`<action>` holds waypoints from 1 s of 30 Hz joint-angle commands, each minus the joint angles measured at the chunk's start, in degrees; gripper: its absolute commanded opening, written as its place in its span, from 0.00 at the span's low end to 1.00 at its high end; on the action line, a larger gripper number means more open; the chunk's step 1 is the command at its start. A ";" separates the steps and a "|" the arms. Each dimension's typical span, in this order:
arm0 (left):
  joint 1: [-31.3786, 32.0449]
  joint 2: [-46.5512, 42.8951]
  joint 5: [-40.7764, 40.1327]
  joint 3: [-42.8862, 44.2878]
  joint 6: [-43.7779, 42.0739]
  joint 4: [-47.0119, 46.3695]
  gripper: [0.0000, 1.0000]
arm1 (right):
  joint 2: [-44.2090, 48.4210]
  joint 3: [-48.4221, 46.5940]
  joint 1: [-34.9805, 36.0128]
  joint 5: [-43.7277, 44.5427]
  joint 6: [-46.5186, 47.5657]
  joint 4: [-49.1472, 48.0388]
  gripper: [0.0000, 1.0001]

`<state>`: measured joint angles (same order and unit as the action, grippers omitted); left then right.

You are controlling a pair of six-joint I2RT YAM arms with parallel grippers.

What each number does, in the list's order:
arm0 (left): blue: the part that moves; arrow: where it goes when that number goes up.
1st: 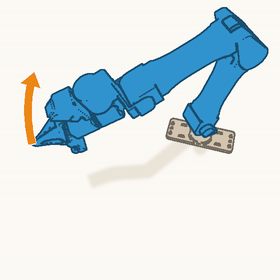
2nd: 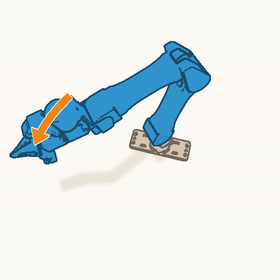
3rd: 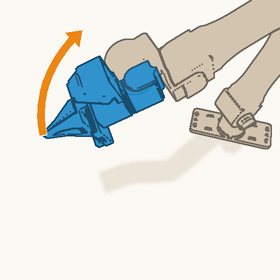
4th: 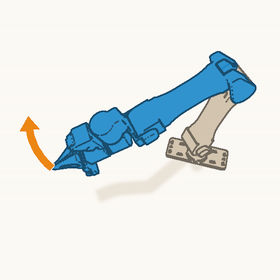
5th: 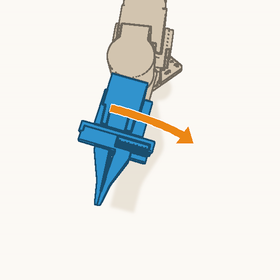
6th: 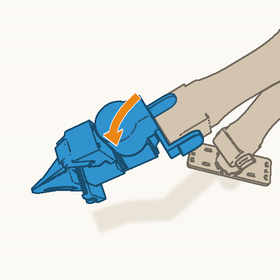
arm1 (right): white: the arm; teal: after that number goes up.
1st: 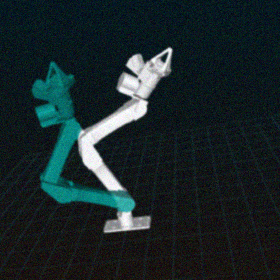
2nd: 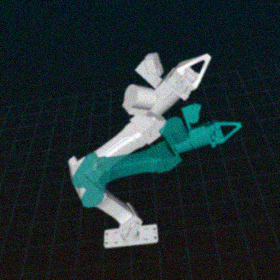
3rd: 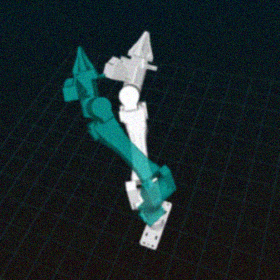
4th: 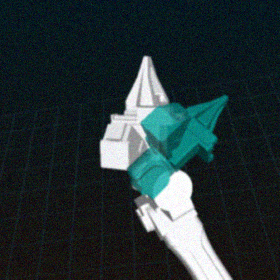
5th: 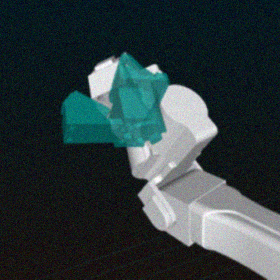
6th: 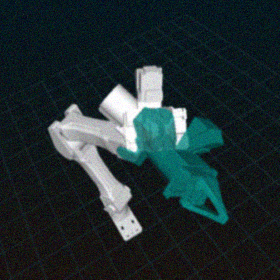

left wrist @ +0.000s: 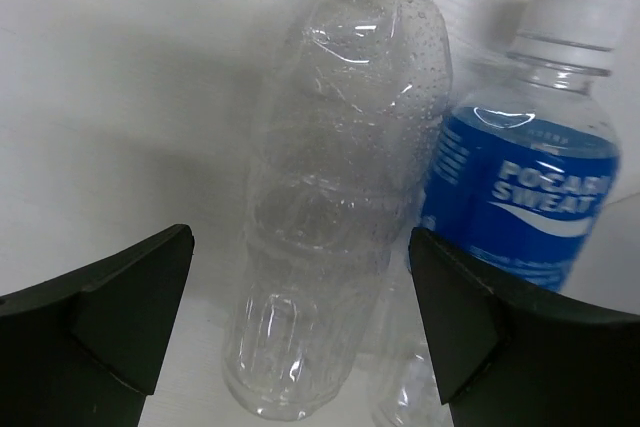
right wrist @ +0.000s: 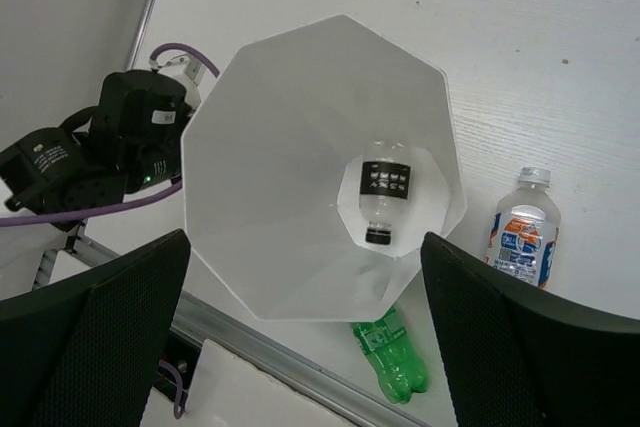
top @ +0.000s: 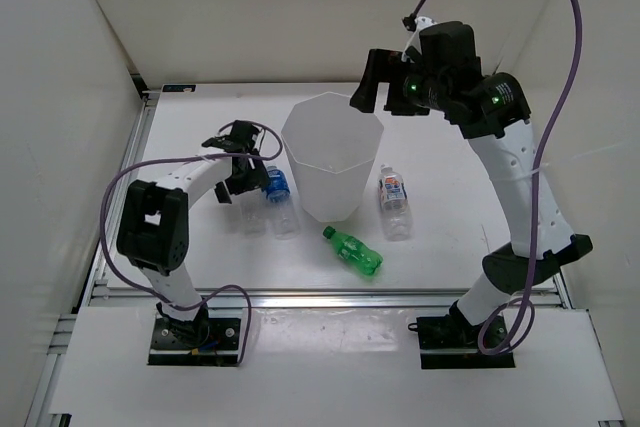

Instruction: Put the plastic bottles in the bin

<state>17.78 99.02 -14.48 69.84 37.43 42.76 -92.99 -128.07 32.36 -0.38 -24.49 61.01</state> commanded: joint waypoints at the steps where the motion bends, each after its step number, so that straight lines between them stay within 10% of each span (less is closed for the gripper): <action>1: -0.29 0.82 2.35 1.96 0.36 -1.81 1.00 | 1.50 0.18 -0.80 0.29 2.25 1.12 1.00; 11: -4.24 -4.79 1.13 -3.57 3.78 0.55 0.67 | 2.02 1.42 -2.39 -0.94 1.02 1.13 1.00; 21: -1.45 -21.06 -11.18 25.06 3.90 4.54 0.67 | 4.04 8.96 -2.39 -0.68 -2.31 0.34 1.00; 30: 15.07 -6.05 -1.16 48.44 -6.39 -0.31 0.67 | 10.20 21.80 -11.34 -4.19 -7.67 -5.28 1.00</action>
<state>28.16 85.30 -19.68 115.74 36.49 41.12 -85.32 -108.33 23.38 -2.59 -29.65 60.01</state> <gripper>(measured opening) 0.688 0.996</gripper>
